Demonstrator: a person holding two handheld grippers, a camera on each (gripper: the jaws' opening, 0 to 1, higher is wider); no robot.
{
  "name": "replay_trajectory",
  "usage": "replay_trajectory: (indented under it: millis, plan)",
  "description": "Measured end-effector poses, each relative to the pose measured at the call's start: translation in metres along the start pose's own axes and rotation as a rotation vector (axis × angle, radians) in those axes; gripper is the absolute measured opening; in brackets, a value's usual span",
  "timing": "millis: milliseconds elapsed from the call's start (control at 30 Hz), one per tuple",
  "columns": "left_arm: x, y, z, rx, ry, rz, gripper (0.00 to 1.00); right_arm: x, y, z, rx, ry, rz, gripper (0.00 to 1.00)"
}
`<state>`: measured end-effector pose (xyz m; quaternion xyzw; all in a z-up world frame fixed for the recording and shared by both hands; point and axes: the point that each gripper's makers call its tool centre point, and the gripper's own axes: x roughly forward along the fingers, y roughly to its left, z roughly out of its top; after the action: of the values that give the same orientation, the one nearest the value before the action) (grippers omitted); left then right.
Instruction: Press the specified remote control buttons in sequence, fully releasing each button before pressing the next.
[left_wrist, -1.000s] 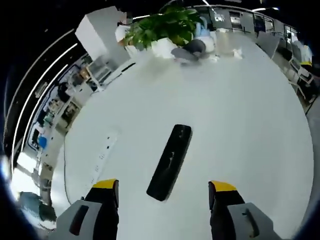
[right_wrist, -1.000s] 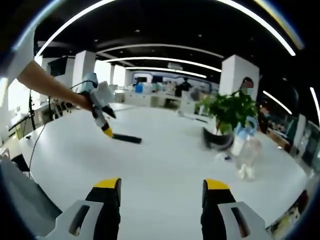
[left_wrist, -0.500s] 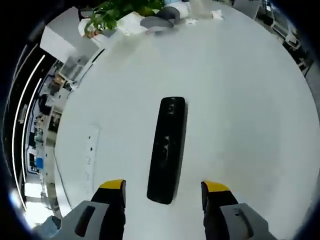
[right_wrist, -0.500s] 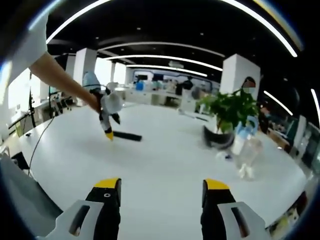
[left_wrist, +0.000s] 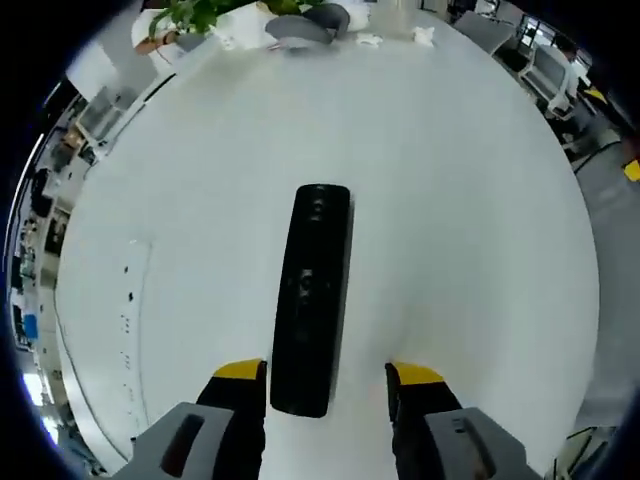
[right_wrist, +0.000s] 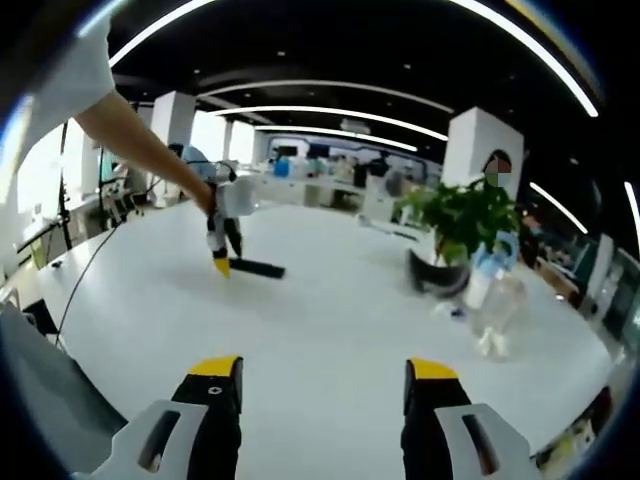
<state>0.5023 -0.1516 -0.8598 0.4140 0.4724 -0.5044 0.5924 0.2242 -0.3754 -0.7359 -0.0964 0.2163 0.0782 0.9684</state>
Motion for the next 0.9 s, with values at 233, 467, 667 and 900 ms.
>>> replay_trajectory:
  millis: [233, 467, 667, 900]
  plan:
    - [0.002, -0.002, -0.002, -0.005, -0.005, -0.018, 0.47, 0.000, 0.001, 0.000, -0.005, 0.003, 0.004, 0.63]
    - [0.002, -0.005, -0.002, -0.004, 0.011, -0.015, 0.45, 0.000, 0.001, 0.001, -0.004, -0.004, 0.004, 0.63]
    - [0.003, -0.012, -0.001, 0.014, 0.034, -0.012, 0.36, -0.001, 0.000, 0.001, -0.001, -0.010, 0.000, 0.63]
    - [0.003, -0.021, -0.002, 0.022, 0.041, 0.001, 0.25, -0.002, 0.001, 0.003, -0.003, -0.016, -0.001, 0.63]
